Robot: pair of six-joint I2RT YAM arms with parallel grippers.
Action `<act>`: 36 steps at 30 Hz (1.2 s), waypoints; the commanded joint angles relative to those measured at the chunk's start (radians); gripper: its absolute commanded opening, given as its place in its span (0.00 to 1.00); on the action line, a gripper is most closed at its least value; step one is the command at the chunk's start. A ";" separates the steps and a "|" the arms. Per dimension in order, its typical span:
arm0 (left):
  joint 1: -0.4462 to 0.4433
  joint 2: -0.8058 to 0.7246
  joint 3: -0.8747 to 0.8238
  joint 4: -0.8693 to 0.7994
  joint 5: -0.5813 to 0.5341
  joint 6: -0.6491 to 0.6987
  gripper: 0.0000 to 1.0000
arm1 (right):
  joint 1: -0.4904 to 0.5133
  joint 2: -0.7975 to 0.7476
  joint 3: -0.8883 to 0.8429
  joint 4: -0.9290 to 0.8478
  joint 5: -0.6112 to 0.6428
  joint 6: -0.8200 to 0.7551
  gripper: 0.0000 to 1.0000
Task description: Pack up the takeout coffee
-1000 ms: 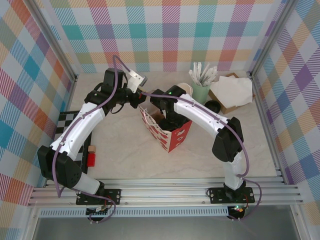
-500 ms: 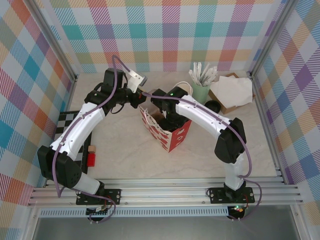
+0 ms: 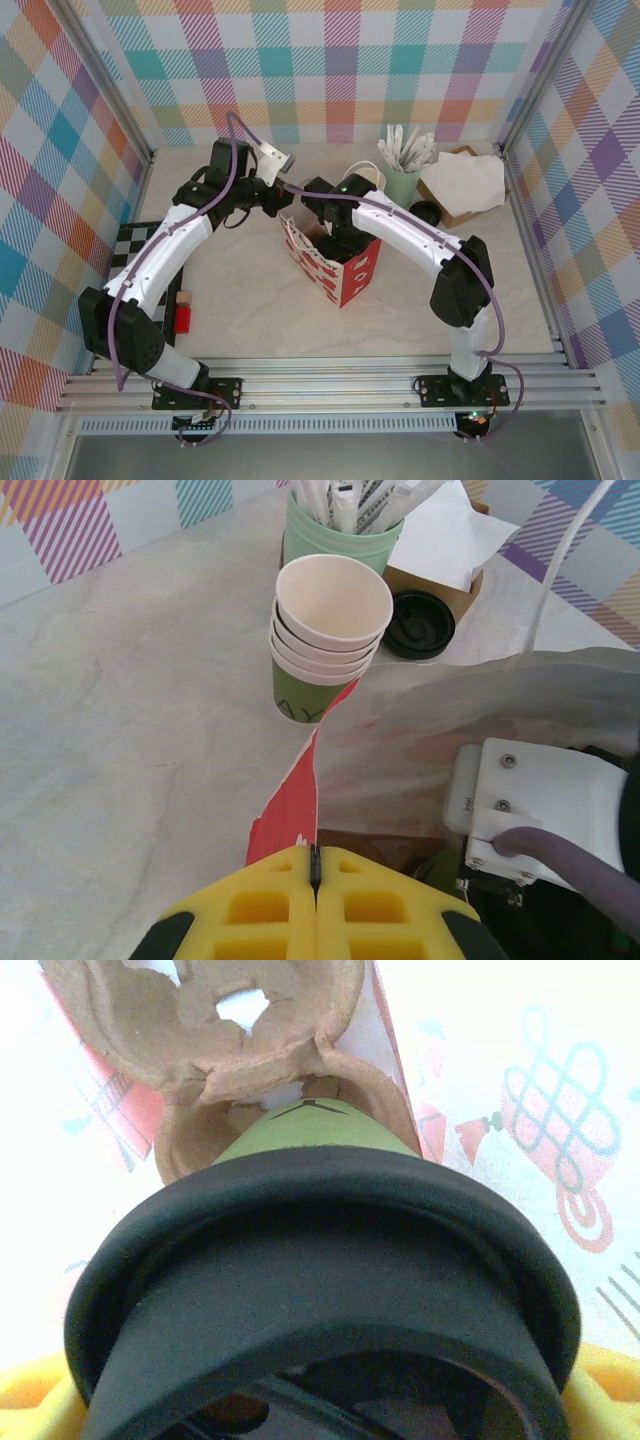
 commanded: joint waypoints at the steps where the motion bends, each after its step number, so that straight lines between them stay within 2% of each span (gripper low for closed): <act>1: 0.008 0.014 -0.021 0.011 0.028 -0.035 0.00 | -0.004 -0.043 -0.002 0.009 -0.008 -0.010 0.55; 36: 0.011 0.011 -0.035 0.024 0.035 -0.044 0.00 | -0.003 -0.072 -0.080 0.112 -0.020 -0.044 0.55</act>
